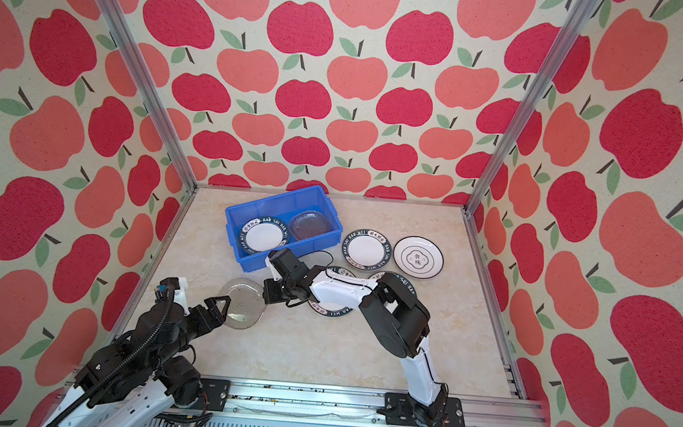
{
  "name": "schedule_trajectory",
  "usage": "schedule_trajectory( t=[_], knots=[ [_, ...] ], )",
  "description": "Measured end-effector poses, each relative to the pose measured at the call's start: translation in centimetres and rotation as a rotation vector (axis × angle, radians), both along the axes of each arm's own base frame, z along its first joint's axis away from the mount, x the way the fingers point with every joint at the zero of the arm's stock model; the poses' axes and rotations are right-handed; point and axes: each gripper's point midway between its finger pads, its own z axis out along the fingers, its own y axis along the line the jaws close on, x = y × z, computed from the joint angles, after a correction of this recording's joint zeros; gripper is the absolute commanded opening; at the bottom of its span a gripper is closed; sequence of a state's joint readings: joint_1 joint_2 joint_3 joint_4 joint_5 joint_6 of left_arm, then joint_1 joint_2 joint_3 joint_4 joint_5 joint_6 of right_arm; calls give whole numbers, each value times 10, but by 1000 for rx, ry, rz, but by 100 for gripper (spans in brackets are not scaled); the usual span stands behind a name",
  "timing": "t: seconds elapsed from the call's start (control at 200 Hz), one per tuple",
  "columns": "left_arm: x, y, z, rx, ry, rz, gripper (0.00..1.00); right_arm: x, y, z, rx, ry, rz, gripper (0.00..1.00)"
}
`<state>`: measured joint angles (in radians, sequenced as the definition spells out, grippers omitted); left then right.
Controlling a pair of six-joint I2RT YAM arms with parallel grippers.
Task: Place the plates into the plastic bin on the countertop
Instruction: 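Grasp the clear glass dish edge with the right gripper and tilt it up, then grasp the tilted glass dish rim with the left gripper from the right gripper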
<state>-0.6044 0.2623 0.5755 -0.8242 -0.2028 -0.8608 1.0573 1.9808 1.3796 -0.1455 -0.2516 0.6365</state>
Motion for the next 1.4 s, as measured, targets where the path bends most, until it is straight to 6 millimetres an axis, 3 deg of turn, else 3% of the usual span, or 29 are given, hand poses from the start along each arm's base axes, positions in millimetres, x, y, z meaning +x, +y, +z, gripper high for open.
schedule_trajectory(
  t=[0.13, 0.235, 0.395, 0.535, 0.59, 0.8, 1.046, 1.196, 1.396],
  knots=[
    [5, -16, 6, -7, -18, -76, 84, -3, -21, 38, 12, -67, 63, 0],
    [8, -26, 12, -18, -43, -128, 80, -5, -40, 54, -5, -105, 106, 0],
    [9, -36, 18, -17, -66, -184, 72, -12, -74, 48, -73, -114, 149, 0],
    [12, -47, 18, -16, -67, -235, 50, -17, -93, 41, -112, -106, 169, 0],
    [13, -52, 19, -23, -64, -255, 45, -17, -95, 41, -112, -107, 175, 0],
    [21, -71, 14, -37, -31, -313, 53, -18, -97, 48, -93, -117, 192, 0],
    [22, -73, 14, -40, -26, -322, 53, -18, -102, 52, -95, -116, 202, 0],
    [20, -72, 15, -45, -36, -322, 52, -18, -105, 66, -82, -138, 207, 0],
    [19, -71, 2, -33, -9, -321, 47, -16, -104, 90, -46, -178, 209, 0]
  ],
)
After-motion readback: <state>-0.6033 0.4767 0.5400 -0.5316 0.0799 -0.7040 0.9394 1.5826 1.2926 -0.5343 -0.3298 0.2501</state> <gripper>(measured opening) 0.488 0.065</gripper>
